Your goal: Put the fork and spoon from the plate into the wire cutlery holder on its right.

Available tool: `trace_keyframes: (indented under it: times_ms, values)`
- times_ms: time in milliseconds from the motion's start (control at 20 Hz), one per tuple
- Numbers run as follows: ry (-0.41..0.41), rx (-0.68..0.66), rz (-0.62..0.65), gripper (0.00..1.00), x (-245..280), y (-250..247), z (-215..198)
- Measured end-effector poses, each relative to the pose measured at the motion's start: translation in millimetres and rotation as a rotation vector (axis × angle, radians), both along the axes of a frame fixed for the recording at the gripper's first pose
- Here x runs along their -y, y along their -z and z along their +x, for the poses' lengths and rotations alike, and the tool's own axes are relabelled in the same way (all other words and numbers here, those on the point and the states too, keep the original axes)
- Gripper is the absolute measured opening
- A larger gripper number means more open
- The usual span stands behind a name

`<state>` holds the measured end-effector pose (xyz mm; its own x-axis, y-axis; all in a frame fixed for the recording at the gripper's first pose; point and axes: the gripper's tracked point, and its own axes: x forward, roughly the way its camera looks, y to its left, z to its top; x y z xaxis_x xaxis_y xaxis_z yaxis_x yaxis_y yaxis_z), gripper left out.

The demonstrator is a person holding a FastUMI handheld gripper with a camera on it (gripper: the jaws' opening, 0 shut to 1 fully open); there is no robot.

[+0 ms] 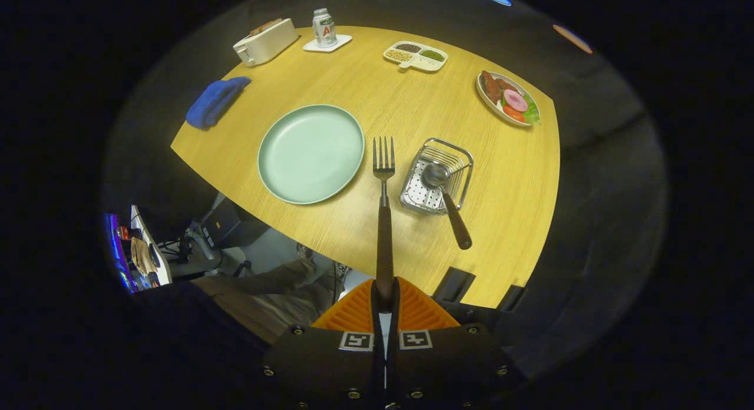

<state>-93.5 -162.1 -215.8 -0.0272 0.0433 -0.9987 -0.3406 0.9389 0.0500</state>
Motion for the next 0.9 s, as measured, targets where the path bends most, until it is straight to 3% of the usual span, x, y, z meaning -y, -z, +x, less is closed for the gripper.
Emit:
trace_keyframes:
  times_ms: [300,900]
  values:
    - [0.067,-0.099,-0.040,0.02,27.2,-1.6,3.1]
    - [0.171,-0.143,-0.010,0.02,37.6,6.7,16.3]
